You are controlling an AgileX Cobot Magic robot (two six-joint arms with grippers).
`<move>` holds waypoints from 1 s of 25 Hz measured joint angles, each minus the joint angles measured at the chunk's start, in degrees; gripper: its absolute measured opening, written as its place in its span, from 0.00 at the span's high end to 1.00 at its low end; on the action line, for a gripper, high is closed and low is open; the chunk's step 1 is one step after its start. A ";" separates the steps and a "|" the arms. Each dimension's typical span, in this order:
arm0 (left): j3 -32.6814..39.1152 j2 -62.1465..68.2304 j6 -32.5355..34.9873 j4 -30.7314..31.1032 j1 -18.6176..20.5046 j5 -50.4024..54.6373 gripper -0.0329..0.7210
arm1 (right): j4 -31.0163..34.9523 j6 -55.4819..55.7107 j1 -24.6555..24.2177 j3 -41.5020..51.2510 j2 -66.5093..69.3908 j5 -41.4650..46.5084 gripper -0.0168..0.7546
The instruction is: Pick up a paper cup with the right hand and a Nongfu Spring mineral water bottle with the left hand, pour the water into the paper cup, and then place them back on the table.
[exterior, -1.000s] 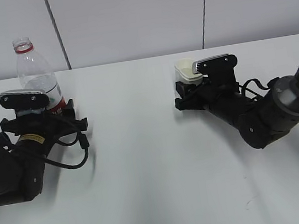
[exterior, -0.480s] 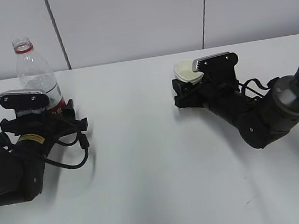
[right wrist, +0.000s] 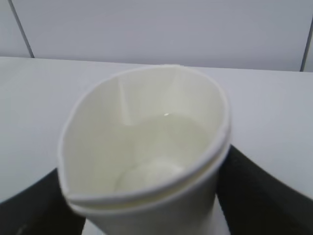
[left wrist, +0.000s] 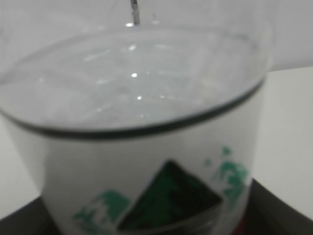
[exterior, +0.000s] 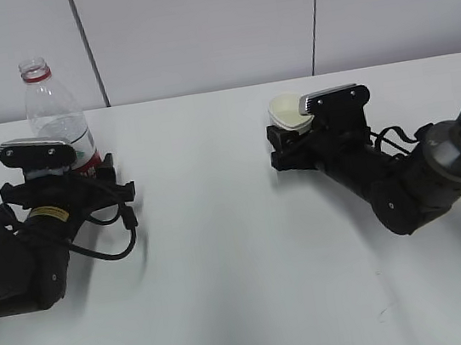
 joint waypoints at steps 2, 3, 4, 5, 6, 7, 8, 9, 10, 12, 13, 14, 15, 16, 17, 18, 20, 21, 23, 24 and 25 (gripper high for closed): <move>0.00 0.00 0.00 0.00 0.00 0.00 0.33 | -0.10 0.00 0.00 1.35 0.00 -1.71 0.25; 0.00 0.00 0.00 0.00 0.00 0.00 0.33 | -0.53 0.00 0.00 1.92 0.00 -2.56 0.25; 0.00 0.00 0.00 0.00 0.00 0.00 0.33 | -0.53 0.00 0.00 2.61 0.00 -3.34 0.25; 0.00 0.00 0.00 0.00 0.00 0.00 0.33 | -0.53 0.00 0.00 3.25 0.00 -4.52 0.25; 0.00 0.00 0.00 0.00 0.00 0.00 0.33 | -0.53 0.00 0.00 3.80 0.00 -5.32 0.25; 0.00 0.00 0.00 0.00 0.00 0.05 0.33 | -0.53 0.00 0.00 4.56 0.00 -6.24 0.25; 0.00 0.00 0.00 0.00 0.00 0.01 0.33 | -0.53 0.00 0.00 5.13 0.00 -6.87 0.25; 0.00 0.00 0.05 0.00 0.00 0.01 0.33 | -0.53 0.00 0.00 5.84 0.00 -7.28 0.25; 0.00 0.00 0.19 -0.02 0.00 0.01 0.33 | -1.11 0.00 0.00 6.48 -0.28 -7.28 0.25; 0.00 0.00 0.44 -0.08 0.00 0.01 0.33 | -2.03 0.00 0.00 7.98 -1.27 -7.38 0.25; 0.00 0.00 0.44 -0.14 0.00 0.01 0.33 | -2.28 0.00 0.00 8.70 -1.94 -7.50 0.25; 0.00 0.00 0.48 -0.15 0.00 0.06 0.33 | -2.42 0.00 0.00 9.48 -2.57 -7.80 0.25; 0.00 0.00 0.48 -0.20 0.00 0.06 0.33 | -2.42 0.00 0.00 10.20 -3.40 -8.08 0.25; 0.00 0.00 0.48 -0.20 0.00 0.06 0.32 | -2.50 0.00 0.00 11.15 -4.29 -8.19 0.25; 0.00 0.00 0.54 -0.20 0.00 0.12 0.32 | -2.50 0.00 0.00 12.17 -5.08 -8.19 0.25; 0.00 0.00 0.77 -0.25 0.00 0.23 0.31 | -2.50 0.00 0.00 13.06 -6.04 -8.20 0.25; 0.05 0.00 1.64 -0.25 0.00 0.51 0.31 | -2.53 0.00 0.00 15.20 -7.74 -8.31 0.25; 0.24 -0.06 2.38 -0.31 -0.07 0.64 0.31 | -2.53 0.00 0.00 16.22 -8.62 -8.31 0.25; 0.90 -0.72 3.39 -1.04 -0.32 1.08 0.30 | -2.53 0.00 0.00 17.79 -10.13 -8.42 0.25; 1.33 -1.29 3.79 -1.51 -0.44 1.73 0.30 | -2.53 0.00 0.00 18.75 -10.87 -8.42 0.25; 1.80 -1.83 3.98 -1.78 -0.44 2.18 0.30 | -2.53 0.00 0.00 19.47 -11.60 -8.42 0.25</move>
